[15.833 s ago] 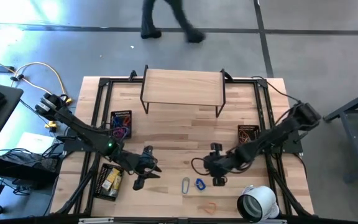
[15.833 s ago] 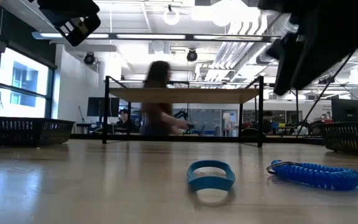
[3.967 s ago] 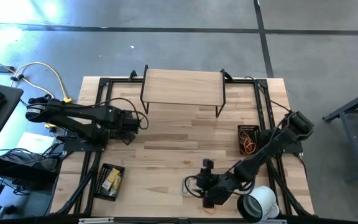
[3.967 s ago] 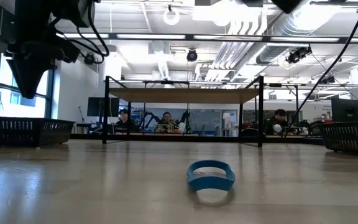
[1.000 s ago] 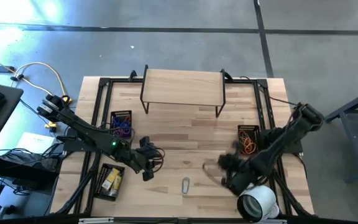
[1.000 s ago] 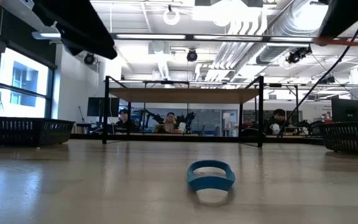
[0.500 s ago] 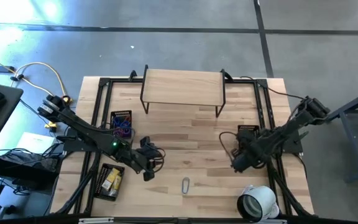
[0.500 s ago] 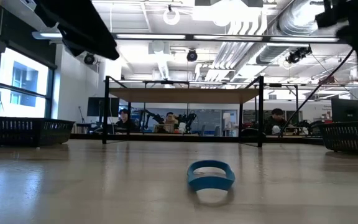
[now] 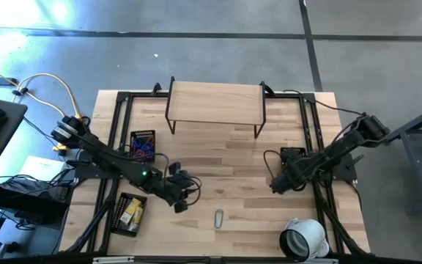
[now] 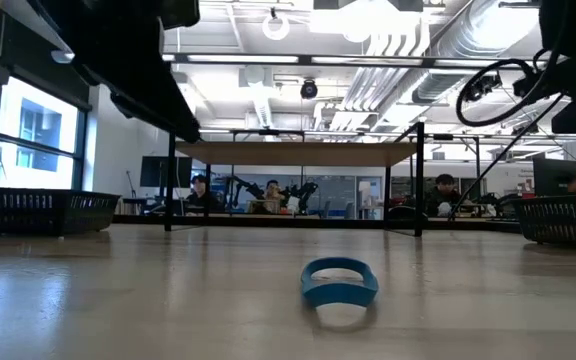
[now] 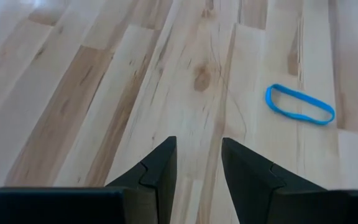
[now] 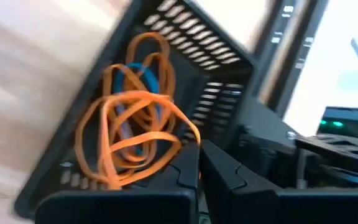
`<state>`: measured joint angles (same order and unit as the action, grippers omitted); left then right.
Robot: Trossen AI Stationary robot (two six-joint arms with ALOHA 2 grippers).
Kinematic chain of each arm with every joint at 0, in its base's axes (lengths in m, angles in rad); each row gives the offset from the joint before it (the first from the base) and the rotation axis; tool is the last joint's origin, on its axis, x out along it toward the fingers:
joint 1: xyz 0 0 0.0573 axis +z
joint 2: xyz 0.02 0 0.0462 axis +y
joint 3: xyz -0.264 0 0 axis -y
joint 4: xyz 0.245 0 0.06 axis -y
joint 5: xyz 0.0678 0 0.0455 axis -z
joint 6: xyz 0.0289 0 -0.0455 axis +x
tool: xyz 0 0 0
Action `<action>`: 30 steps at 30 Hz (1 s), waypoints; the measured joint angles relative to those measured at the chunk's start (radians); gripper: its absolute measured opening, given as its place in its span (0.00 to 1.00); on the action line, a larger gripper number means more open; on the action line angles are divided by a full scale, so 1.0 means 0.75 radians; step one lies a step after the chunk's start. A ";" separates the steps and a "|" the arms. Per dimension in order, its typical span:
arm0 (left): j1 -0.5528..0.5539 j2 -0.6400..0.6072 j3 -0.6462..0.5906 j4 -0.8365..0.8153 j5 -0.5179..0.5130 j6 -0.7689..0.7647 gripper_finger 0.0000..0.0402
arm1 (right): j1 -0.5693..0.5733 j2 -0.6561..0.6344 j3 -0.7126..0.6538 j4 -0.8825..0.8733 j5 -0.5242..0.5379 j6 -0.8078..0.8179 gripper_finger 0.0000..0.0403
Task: Pick & Place Office Desk Supplies
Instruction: Put the orange rubber band into the top right black bin, then put the blue rubber band into the top right black bin
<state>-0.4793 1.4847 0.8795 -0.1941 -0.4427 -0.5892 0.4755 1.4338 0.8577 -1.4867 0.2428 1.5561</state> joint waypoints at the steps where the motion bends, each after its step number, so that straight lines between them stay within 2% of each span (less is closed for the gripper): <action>1: 0.003 0.001 0.000 0.001 0.000 0.000 0.30 | 0.000 0.000 0.000 0.016 -0.004 -0.018 0.02; 5: 0.009 0.001 0.000 0.004 0.001 0.000 0.30 | 0.000 0.000 0.000 0.046 -0.011 -0.055 0.10; 13: -0.002 0.001 0.000 0.011 0.003 0.000 0.30 | 0.000 0.000 0.000 0.034 0.031 -0.017 0.36; 18: -0.002 0.001 0.000 0.016 0.002 0.000 0.30 | -0.019 0.000 0.058 -0.049 0.012 0.057 0.41; 25: 0.011 0.001 0.000 0.105 0.002 0.022 0.30 | 0.049 0.000 0.287 -0.097 0.269 0.020 0.40; 30: -0.008 0.001 0.000 0.187 0.048 0.022 0.30 | 0.171 -0.001 0.410 0.080 0.505 0.014 0.40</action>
<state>-0.4854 1.4853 0.8795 -0.0538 -0.4065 -0.5724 0.6039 1.4330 1.1651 -1.4267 0.6212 1.5662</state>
